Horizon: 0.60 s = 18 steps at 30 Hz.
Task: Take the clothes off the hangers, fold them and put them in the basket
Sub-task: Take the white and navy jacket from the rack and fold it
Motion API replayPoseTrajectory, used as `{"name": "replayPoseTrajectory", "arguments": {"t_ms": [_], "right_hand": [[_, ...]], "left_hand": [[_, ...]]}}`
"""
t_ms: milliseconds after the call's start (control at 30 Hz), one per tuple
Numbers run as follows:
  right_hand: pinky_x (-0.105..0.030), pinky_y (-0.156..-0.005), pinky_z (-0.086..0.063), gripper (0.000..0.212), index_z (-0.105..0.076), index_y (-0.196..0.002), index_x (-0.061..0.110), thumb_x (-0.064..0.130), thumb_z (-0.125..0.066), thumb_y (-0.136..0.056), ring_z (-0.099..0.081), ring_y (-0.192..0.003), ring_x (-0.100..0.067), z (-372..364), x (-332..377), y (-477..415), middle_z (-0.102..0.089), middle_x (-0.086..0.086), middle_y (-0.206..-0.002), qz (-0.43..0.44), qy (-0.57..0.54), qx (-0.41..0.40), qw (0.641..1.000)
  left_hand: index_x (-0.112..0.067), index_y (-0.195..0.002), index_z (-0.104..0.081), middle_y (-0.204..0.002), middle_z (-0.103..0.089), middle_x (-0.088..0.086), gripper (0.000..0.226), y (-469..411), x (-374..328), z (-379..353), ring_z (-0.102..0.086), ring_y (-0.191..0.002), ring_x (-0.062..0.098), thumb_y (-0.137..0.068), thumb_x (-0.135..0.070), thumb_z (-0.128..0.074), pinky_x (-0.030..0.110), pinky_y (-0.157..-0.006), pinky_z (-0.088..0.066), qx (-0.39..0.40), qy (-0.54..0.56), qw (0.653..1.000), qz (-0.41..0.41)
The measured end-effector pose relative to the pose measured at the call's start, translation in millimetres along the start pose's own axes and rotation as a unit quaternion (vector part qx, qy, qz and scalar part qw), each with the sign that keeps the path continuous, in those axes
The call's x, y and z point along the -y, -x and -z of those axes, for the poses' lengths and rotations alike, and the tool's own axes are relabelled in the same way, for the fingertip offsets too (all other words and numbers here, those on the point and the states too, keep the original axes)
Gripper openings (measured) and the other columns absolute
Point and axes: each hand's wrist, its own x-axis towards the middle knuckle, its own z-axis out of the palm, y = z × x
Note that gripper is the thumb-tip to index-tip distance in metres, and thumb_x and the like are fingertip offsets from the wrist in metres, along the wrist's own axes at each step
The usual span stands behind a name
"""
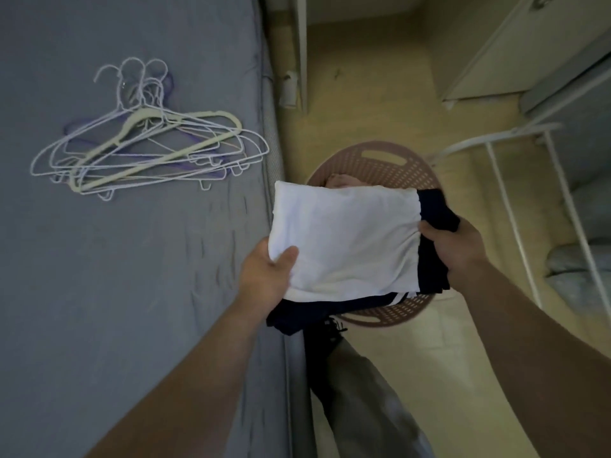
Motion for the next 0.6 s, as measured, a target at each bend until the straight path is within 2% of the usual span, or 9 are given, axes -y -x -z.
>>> {"name": "replayPoseTrajectory", "arguments": {"t_ms": [133, 233, 367, 433, 600], "right_hand": [[-0.046, -0.093, -0.051, 0.041, -0.060, -0.124, 0.022, 0.027, -0.075, -0.087, -0.062, -0.102, -0.028, 31.3, 30.9, 3.8, -0.064, 0.001, -0.108, 0.033, 0.058, 0.012, 0.998], [-0.042, -0.089, -0.050, 0.040, -0.060, -0.125, 0.022, 0.026, -0.073, -0.088, -0.062, -0.099, -0.026, 47.0, 52.2, 4.2, -0.064, 0.004, -0.103, 0.064, 0.111, 0.041, 0.991], [-0.047, -0.094, -0.052, 0.039, -0.061, -0.124, 0.024, 0.029, -0.073, -0.087, -0.064, -0.100, -0.025, 62.4, 64.2, -0.7, -0.067, 0.002, -0.110, 0.108, 0.174, 0.081, 0.976], [-0.048, -0.096, -0.051, 0.041, -0.060, -0.124, 0.026, 0.031, -0.074, -0.086, -0.064, -0.101, -0.025, 64.9, 67.1, -5.8, -0.067, 0.002, -0.112, 0.115, 0.192, 0.086, 0.971], [-0.039, -0.088, -0.047, 0.043, -0.057, -0.129, 0.023, 0.028, -0.071, -0.089, -0.059, -0.098, -0.024, 59.3, 67.4, -25.4, -0.063, 0.001, -0.113, 0.139, 0.241, 0.115, 0.953]], "left_hand": [[-0.020, -0.120, -0.061, -0.103, -0.069, -0.004, 0.034, 33.2, -2.7, -22.6, -0.065, -0.087, 0.010, -0.093, -0.041, -0.063, 0.023, -0.068, -0.052, -0.010, 0.028, 0.999, 0.035], [-0.021, -0.119, -0.063, -0.099, -0.070, -0.005, 0.032, 60.2, -3.2, -44.5, -0.067, -0.090, 0.017, -0.094, -0.041, -0.062, 0.033, -0.074, -0.056, -0.028, 0.081, 0.993, 0.077], [-0.026, -0.111, -0.063, -0.090, -0.068, -0.011, 0.016, 90.0, 1.2, -77.0, -0.067, -0.083, 0.013, -0.096, -0.031, -0.061, 0.025, -0.061, -0.052, -0.078, 0.143, 0.979, 0.125], [-0.023, -0.112, -0.063, -0.091, -0.068, -0.009, 0.017, 102.4, 5.1, -93.1, -0.066, -0.081, 0.011, -0.096, -0.029, -0.060, 0.023, -0.059, -0.051, -0.092, 0.174, 0.969, 0.152], [-0.022, -0.118, -0.064, -0.096, -0.070, -0.007, 0.028, 111.9, 17.5, -131.5, -0.067, -0.086, 0.015, -0.093, -0.035, -0.062, 0.032, -0.070, -0.056, -0.137, 0.200, 0.947, 0.209]]}}
